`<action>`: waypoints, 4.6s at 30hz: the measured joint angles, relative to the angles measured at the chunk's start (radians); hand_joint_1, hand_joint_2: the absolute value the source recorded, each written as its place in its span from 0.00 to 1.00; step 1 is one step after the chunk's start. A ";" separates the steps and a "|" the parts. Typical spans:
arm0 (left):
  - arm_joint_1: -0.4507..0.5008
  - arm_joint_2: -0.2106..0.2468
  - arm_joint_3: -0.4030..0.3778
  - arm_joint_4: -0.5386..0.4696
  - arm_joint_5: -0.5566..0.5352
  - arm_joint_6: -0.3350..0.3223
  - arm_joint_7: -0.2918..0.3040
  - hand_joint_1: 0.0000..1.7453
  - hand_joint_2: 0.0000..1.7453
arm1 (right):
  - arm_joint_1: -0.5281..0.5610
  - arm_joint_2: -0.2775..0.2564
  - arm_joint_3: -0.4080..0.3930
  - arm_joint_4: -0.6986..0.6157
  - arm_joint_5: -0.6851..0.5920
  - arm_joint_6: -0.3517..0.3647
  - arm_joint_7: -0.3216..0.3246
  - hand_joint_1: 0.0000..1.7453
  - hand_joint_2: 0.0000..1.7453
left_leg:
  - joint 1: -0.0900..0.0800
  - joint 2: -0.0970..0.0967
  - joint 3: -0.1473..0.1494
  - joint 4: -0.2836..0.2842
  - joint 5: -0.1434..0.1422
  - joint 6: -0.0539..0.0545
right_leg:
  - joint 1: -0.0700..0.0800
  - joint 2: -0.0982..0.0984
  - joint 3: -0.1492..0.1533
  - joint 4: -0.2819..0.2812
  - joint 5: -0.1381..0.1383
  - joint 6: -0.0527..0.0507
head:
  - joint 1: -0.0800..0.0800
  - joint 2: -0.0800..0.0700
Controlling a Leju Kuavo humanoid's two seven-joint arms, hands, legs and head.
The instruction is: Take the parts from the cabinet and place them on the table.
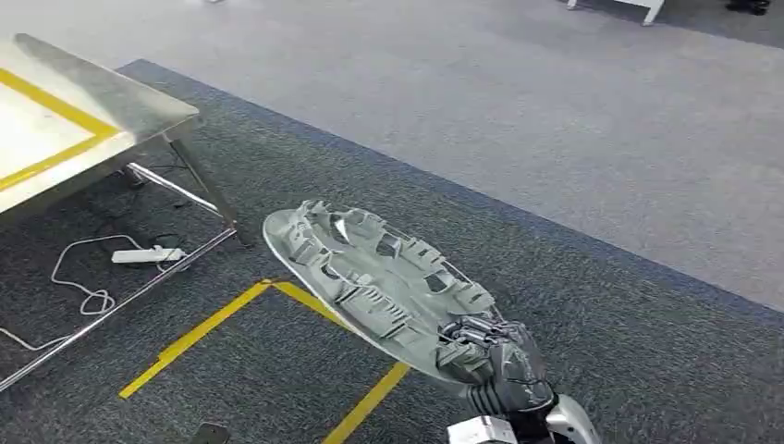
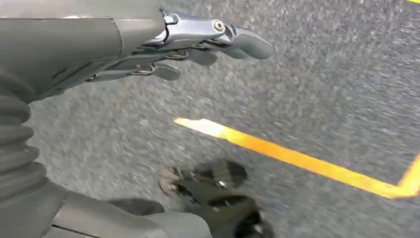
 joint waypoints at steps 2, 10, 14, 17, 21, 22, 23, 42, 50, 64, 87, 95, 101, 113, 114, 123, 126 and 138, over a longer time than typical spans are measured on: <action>0.001 -0.001 0.000 0.000 -0.003 -0.001 -0.001 0.00 1.00 | 0.001 -0.006 0.005 0.000 0.000 0.000 0.002 1.00 1.00 | 0.000 -0.030 0.013 0.000 -0.008 -0.001 | 0.000 0.000 -0.075 0.063 0.023 0.005 | 0.001 0.000; 0.004 -0.002 0.000 0.001 -0.006 0.001 -0.003 0.00 1.00 | -0.003 -0.018 0.030 -0.006 0.000 -0.009 0.000 1.00 1.00 | 0.013 -0.129 0.018 0.016 -0.038 -0.040 | -0.011 0.077 0.013 -0.228 0.201 -0.017 | 0.002 0.000; 0.002 -0.003 0.000 0.002 -0.009 0.005 -0.004 0.00 1.00 | 0.003 -0.023 0.032 -0.012 -0.009 -0.018 -0.005 1.00 1.00 | 0.011 -0.007 -0.049 0.167 -0.122 -0.065 | -0.016 0.017 0.037 -0.241 0.192 -0.041 | -0.009 0.000; 0.002 -0.006 0.000 0.002 -0.012 0.006 -0.004 0.00 1.00 | 0.004 -0.025 0.032 -0.013 -0.009 -0.018 -0.006 1.00 1.00 | 0.024 0.009 -0.139 0.324 -0.157 -0.076 | -0.015 -0.029 0.053 -0.240 0.176 -0.040 | -0.011 0.000; 0.006 -0.005 0.000 0.002 -0.012 0.008 -0.004 0.00 1.00 | 0.005 -0.027 0.039 -0.015 -0.014 -0.023 -0.009 1.00 1.00 | 0.027 0.057 -0.027 0.057 0.016 -0.071 | -0.016 -0.075 0.090 -0.241 0.149 -0.024 | -0.011 0.000; 0.003 -0.007 0.000 0.002 -0.012 0.008 -0.004 0.00 1.00 | 0.005 -0.028 0.039 -0.017 -0.016 -0.026 -0.012 1.00 1.00 | 0.009 0.093 -0.015 0.043 -0.007 -0.068 | -0.008 -0.084 0.087 -0.244 0.142 -0.014 | -0.013 0.000; -0.001 -0.007 0.000 0.002 -0.013 0.008 -0.005 0.00 1.00 | 0.005 -0.029 0.040 -0.019 -0.018 -0.027 -0.014 1.00 1.00 | 0.011 0.088 -0.013 0.033 -0.011 -0.056 | -0.007 -0.092 0.093 -0.246 0.141 -0.010 | -0.012 0.000; 0.004 -0.010 0.000 0.003 -0.015 0.013 -0.004 0.00 1.00 | -0.014 -0.042 0.053 -0.031 -0.023 -0.027 -0.018 1.00 1.00 | 0.014 -0.106 0.033 0.020 -0.056 -0.046 | -0.011 0.040 0.031 -0.256 0.210 -0.029 | 0.003 0.000; 0.002 -0.010 0.000 0.003 -0.015 0.014 -0.004 0.00 1.00 | -0.013 -0.042 0.055 -0.030 -0.025 -0.027 -0.018 1.00 1.00 | 0.029 0.020 -0.095 0.181 -0.024 -0.079 | -0.012 -0.066 0.109 -0.258 0.147 -0.031 | -0.005 0.000; -0.002 -0.011 0.000 0.004 -0.015 0.011 -0.005 0.00 1.00 | -0.016 -0.042 0.057 -0.035 -0.023 -0.027 -0.018 1.00 1.00 | 0.008 -0.035 0.015 0.019 -0.039 -0.002 | -0.001 -0.001 -0.082 0.023 0.080 0.001 | 0.010 0.000; 0.013 -0.012 0.006 0.006 -0.005 0.014 -0.027 0.00 1.00 | -0.014 0.062 -0.024 -0.081 -0.089 -0.156 -0.044 1.00 1.00 | 0.014 0.017 -0.052 0.039 -0.009 -0.036 | -0.010 -0.006 0.219 -0.292 0.081 0.011 | -0.002 0.000; 0.028 -0.016 0.009 0.006 -0.005 0.015 -0.028 0.00 1.00 | -0.010 0.063 -0.032 -0.079 -0.089 -0.156 -0.043 1.00 1.00 | 0.018 -0.008 0.113 -0.049 -0.069 -0.015 | 0.004 -0.001 -0.042 -0.035 -0.032 0.004 | 0.007 0.000; 0.025 -0.017 0.011 0.008 -0.005 0.014 -0.028 0.00 1.00 | -0.001 0.066 -0.031 -0.084 -0.088 -0.156 -0.044 1.00 1.00 | 0.013 -0.016 0.200 -0.050 -0.147 -0.042 | 0.012 0.002 -0.048 -0.248 0.253 -0.028 | 0.005 0.000; 0.023 -0.016 0.020 0.008 0.003 0.015 -0.034 0.00 1.00 | 0.000 0.082 -0.064 -0.079 -0.136 -0.181 -0.017 1.00 1.00 | 0.019 0.007 -0.083 0.089 -0.055 -0.058 | 0.002 0.006 0.168 -0.287 0.103 -0.042 | 0.003 0.000; 0.028 -0.016 0.022 0.008 0.004 0.015 -0.035 0.00 1.00 | -0.001 0.082 -0.071 -0.076 -0.151 -0.182 -0.020 1.00 1.00 | 0.011 0.011 -0.105 0.045 0.023 -0.052 | 0.006 0.010 0.200 -0.276 0.088 -0.036 | 0.003 0.000; 0.021 -0.022 0.037 0.007 0.005 0.019 -0.042 0.00 1.00 | 0.001 0.099 -0.153 -0.092 -0.293 -0.188 -0.055 1.00 1.00 | 0.011 0.000 0.019 0.005 -0.028 -0.007 | 0.003 0.009 0.026 -0.012 0.003 0.009 | 0.016 0.000; 0.024 -0.024 0.043 0.007 0.006 0.026 -0.043 0.00 1.00 | 0.007 0.099 -0.176 -0.093 -0.304 -0.183 -0.057 1.00 1.00 | 0.010 -0.007 0.077 0.004 -0.075 -0.008 | 0.006 0.008 -0.050 -0.054 -0.074 0.005 | 0.018 0.000; 0.017 -0.030 0.054 0.009 0.002 0.026 -0.057 0.00 1.00 | 0.017 0.115 -0.208 -0.106 -0.286 -0.187 -0.077 1.00 1.00 | 0.019 0.003 -0.034 0.270 -0.201 -0.070 | 0.005 0.005 0.005 -0.261 0.227 -0.054 | 0.003 0.000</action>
